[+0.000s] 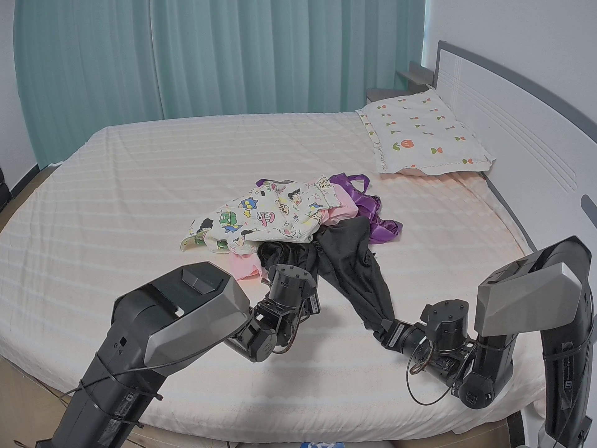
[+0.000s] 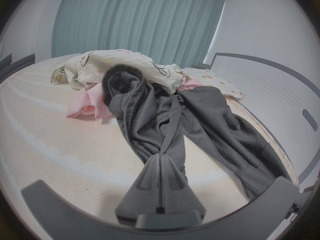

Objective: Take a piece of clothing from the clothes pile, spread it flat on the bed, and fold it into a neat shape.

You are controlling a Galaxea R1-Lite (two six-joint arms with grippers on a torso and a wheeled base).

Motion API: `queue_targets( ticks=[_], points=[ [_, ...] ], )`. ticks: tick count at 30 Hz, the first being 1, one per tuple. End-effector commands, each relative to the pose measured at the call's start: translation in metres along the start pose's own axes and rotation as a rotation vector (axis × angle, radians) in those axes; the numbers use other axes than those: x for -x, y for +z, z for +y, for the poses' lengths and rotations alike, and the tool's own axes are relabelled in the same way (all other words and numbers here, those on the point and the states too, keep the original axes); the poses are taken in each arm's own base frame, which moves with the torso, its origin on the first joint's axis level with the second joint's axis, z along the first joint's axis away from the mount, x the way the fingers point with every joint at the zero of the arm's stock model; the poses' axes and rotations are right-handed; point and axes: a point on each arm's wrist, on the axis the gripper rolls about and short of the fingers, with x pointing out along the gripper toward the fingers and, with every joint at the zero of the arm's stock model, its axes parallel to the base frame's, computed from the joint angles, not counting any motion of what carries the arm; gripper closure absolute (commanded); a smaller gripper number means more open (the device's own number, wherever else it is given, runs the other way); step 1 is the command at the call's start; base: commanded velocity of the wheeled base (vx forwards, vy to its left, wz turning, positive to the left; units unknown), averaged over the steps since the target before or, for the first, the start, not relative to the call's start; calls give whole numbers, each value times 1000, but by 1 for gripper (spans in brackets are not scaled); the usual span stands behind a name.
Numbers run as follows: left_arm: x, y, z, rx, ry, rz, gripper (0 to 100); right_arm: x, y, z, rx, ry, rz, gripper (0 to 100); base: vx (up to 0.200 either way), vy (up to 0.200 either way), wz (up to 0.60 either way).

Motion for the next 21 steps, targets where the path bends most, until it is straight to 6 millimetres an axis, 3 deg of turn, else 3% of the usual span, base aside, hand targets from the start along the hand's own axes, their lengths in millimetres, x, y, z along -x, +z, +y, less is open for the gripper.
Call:
queue_targets(
  ticks=[1, 6, 11, 14, 15, 16, 21],
  points=[
    [13, 10, 2, 58, 28, -12, 100, 6, 14, 8, -40, 38, -49, 100, 0, 0, 0],
    [52, 45, -2, 166, 17, -60, 100, 18, 30, 23, -139, 104, -86, 100, 0, 0, 0],
    [134, 95, 2, 197, -63, -162, 100, 36, 56, 39, -133, 172, -165, 100, 0, 0, 0],
    [136, 97, 2, 195, -66, -166, 100, 37, 57, 39, -132, 173, -168, 100, 0, 0, 0],
    [183, 128, 4, 186, -124, -238, 100, 50, 81, 43, -68, 207, -246, 100, 0, 0, 0],
    [196, 137, 4, 195, -151, -258, 100, 56, 89, 49, -59, 239, -271, 100, 0, 0, 0],
    [225, 163, 4, 206, -199, -342, 100, 94, 126, 82, -62, 429, -389, 100, 0, 0, 0]
  ],
)
